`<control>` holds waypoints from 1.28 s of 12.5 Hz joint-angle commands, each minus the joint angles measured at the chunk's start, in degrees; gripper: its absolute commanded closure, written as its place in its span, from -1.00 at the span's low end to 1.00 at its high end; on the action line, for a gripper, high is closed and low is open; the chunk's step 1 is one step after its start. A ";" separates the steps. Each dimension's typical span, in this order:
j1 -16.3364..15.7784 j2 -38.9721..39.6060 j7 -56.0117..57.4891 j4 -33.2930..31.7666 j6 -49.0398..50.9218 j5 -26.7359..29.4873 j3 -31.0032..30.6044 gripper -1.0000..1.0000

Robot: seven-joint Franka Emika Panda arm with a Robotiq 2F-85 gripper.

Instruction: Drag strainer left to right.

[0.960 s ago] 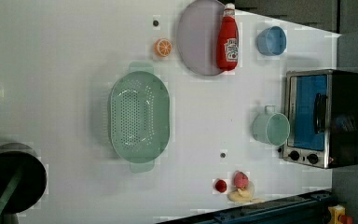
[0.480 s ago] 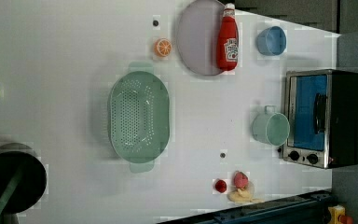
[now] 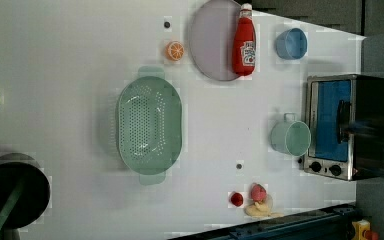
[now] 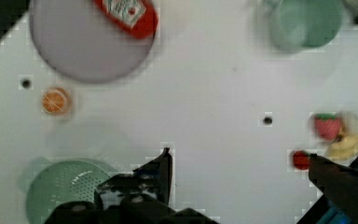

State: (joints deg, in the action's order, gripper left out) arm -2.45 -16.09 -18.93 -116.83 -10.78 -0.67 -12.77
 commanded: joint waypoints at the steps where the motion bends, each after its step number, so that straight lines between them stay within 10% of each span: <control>1: -1.38 3.84 -19.64 -3.21 -6.81 -0.62 -9.35 -1.00; 9: -1.91 27.08 -54.12 -3.72 -27.88 -1.06 -19.46 -1.00; 16: -2.70 44.91 -59.04 -3.78 -45.56 -4.73 -17.30 -1.00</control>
State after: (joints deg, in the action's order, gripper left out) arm -5.95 30.61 -74.47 -119.52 -53.94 -5.51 -31.36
